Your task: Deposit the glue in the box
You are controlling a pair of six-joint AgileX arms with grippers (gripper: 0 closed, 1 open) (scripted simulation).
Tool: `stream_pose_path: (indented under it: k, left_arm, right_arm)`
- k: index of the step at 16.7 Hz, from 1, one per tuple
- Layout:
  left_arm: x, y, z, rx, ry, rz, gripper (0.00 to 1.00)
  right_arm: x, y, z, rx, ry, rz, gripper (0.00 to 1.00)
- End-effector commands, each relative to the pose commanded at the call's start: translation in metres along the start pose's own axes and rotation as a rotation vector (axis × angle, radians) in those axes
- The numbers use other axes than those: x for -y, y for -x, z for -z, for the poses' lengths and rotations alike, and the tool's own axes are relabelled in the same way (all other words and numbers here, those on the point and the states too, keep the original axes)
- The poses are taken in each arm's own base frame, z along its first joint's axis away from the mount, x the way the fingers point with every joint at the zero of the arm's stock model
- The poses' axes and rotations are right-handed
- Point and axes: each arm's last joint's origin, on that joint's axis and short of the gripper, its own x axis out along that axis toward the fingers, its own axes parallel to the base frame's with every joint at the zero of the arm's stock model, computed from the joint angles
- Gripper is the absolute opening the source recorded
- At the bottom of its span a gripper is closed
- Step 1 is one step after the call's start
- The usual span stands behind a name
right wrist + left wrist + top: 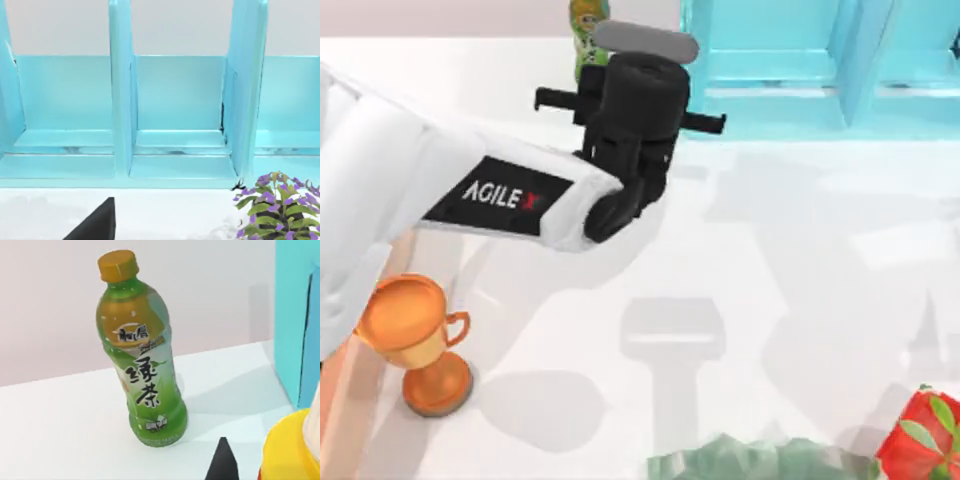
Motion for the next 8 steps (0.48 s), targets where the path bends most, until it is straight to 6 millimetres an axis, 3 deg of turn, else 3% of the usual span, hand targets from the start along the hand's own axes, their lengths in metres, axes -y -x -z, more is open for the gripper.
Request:
stream_pose_path:
  k: [4,8]
  left_arm:
    - [-0.091,-0.038,-0.023,-0.101,-0.313,0.035,0.0]
    - [-0.207,-0.053,-0.03,-0.224,-0.689,0.168,0.0]
  right_arm:
    - [0.0,0.0,0.0,0.0,0.0,0.0,1.0]
    - [0.0,0.0,0.0,0.0,0.0,0.0,1.0]
